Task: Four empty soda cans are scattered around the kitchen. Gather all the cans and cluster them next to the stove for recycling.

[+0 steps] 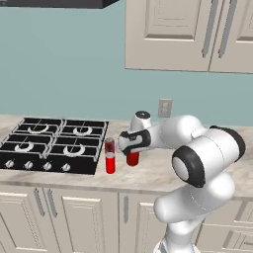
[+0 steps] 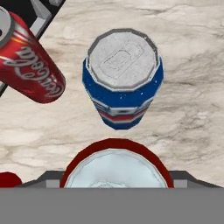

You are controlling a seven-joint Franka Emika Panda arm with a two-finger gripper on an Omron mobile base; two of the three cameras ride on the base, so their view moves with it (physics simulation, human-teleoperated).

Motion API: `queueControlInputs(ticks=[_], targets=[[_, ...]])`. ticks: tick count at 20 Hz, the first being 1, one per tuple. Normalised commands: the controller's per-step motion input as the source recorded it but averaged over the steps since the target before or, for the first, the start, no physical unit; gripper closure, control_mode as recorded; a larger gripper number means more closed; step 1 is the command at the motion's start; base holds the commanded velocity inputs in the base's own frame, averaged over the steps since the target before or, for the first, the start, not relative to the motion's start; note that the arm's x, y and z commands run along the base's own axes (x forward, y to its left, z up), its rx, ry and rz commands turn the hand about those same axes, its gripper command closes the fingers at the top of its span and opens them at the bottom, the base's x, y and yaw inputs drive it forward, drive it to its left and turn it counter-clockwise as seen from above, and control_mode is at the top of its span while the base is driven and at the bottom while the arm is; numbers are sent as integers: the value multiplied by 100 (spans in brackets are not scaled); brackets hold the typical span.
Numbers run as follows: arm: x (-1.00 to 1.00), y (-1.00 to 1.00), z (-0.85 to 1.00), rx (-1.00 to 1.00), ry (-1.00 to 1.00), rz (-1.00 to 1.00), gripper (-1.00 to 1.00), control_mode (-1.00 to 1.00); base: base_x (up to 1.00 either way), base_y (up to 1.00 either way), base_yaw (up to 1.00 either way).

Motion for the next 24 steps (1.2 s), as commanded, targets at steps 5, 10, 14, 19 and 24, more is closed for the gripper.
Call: queueControlInputs(ticks=[5,10,14,19,24], targets=[[-33,16,-62,-2,0,3,100,-100,0,0,0],[-6,8,-65,-1,10,2,100,-100,0,0,0],[0,0,-67,2,12,0,100,-100,0,0,0],[-21,3,-77,0,3,0,100,-100,0,0,0],[-47,4,-53,5,0,0,100,-100,0,0,0]])
